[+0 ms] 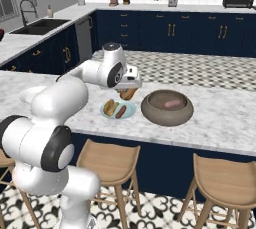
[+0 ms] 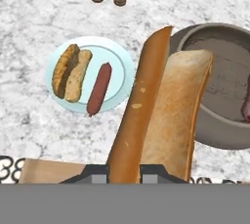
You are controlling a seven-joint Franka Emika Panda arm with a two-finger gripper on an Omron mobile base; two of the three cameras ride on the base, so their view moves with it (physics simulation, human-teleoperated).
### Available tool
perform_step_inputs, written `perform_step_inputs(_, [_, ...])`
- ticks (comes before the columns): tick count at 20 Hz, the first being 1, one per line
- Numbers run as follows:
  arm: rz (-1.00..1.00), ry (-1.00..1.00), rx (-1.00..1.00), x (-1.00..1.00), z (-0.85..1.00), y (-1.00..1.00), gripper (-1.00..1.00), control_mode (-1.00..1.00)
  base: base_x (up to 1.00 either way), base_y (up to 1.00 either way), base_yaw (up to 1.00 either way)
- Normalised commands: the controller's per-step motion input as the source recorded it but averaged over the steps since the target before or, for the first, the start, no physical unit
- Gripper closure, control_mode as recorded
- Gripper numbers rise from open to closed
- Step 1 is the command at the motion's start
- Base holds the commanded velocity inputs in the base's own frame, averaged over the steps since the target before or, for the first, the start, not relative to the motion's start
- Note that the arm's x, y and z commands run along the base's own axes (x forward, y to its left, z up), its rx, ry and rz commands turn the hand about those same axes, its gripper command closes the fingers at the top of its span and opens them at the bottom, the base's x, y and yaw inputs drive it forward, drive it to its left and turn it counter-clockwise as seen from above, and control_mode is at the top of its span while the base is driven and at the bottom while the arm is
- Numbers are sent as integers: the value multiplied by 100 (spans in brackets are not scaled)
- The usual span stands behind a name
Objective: Place one bun and one sausage from the bowl on each plate.
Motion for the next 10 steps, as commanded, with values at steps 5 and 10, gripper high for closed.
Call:
perform_step_inputs(5, [0, 0, 0, 0, 0, 0, 100, 100, 0, 100, 0])
perform_step_inputs(10, [0, 0, 0, 0, 0, 0, 100, 100, 1, 100, 0])
